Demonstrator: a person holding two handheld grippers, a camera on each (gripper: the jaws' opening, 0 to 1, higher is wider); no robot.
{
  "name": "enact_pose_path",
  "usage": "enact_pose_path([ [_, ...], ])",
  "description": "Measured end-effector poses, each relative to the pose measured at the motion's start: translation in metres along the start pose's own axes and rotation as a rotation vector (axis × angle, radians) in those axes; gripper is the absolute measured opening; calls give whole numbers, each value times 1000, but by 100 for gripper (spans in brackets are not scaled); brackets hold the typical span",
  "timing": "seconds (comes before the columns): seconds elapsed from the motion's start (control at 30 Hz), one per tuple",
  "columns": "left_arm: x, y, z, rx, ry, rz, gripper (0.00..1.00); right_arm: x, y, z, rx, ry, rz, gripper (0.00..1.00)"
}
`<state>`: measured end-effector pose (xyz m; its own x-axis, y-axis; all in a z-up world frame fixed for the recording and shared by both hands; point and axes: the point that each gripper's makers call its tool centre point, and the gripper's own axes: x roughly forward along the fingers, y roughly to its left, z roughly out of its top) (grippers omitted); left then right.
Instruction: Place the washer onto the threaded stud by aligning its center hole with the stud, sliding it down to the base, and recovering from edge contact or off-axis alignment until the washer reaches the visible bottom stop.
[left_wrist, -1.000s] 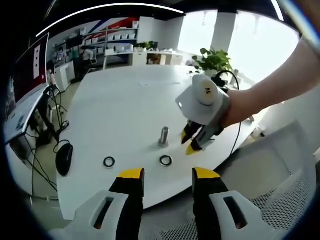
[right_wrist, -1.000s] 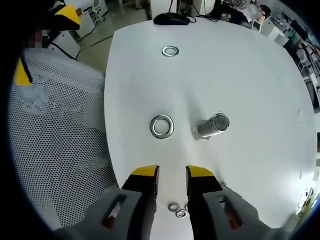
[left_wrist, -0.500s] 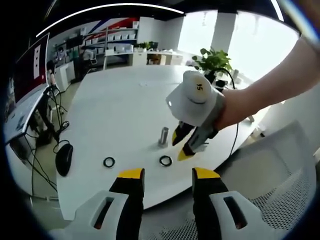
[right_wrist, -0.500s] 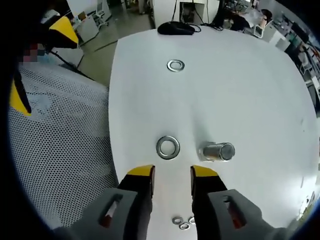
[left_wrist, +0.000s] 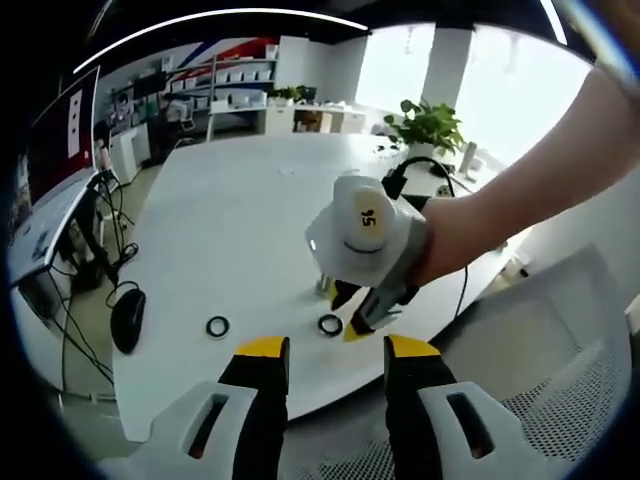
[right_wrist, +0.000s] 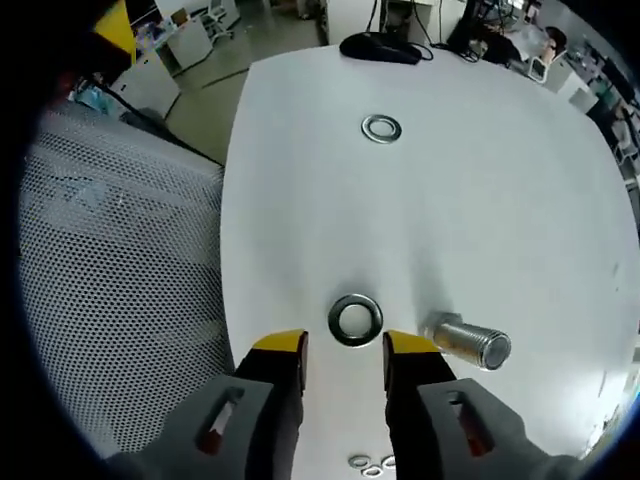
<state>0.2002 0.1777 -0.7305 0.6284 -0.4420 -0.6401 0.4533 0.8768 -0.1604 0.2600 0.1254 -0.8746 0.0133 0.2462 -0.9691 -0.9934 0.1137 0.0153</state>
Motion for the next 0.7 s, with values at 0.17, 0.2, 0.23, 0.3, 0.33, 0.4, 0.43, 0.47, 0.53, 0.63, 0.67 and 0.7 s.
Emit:
enact_pose_path([
  [0.17, 0, 0, 1, -2, -5, -1, 36, 5, -1, 3, -6, 6, -2, 32],
  [0.2, 0, 0, 1, -1, -5, -2, 36, 6, -1, 3, -9, 10, -1, 32],
  [0.23, 0, 0, 1, 0, -5, -2, 36, 7, 0, 3, -18, 14, -1, 32],
  [0.3, 0, 0, 0, 0, -4, -4, 36, 7, -2, 4, -32, 19, -14, 30],
  [0.33, 0, 0, 0, 0, -3, -4, 36, 7, -2, 5, -38, 16, -13, 30],
  [0.4, 0, 0, 0, -1, -4, -4, 36, 6, -2, 5, -36, 21, -13, 30],
  [0.43, 0, 0, 1, -1, -4, -5, 36, 6, -2, 5, -40, 22, -13, 30],
  [0.47, 0, 0, 1, 0, -4, -4, 36, 7, -2, 5, -49, 22, -13, 30],
  [0.53, 0, 0, 1, -1, -4, -5, 36, 7, -2, 5, -53, 23, -13, 30],
  [0.63, 0, 0, 1, -1, -3, -6, 36, 7, -2, 6, -60, 41, -9, 30],
  [0.67, 0, 0, 0, 0, -3, -6, 36, 7, -2, 5, -72, 52, -8, 30],
  [0.7, 0, 0, 1, 0, -2, -7, 36, 8, -3, 5, -77, 58, -6, 29],
])
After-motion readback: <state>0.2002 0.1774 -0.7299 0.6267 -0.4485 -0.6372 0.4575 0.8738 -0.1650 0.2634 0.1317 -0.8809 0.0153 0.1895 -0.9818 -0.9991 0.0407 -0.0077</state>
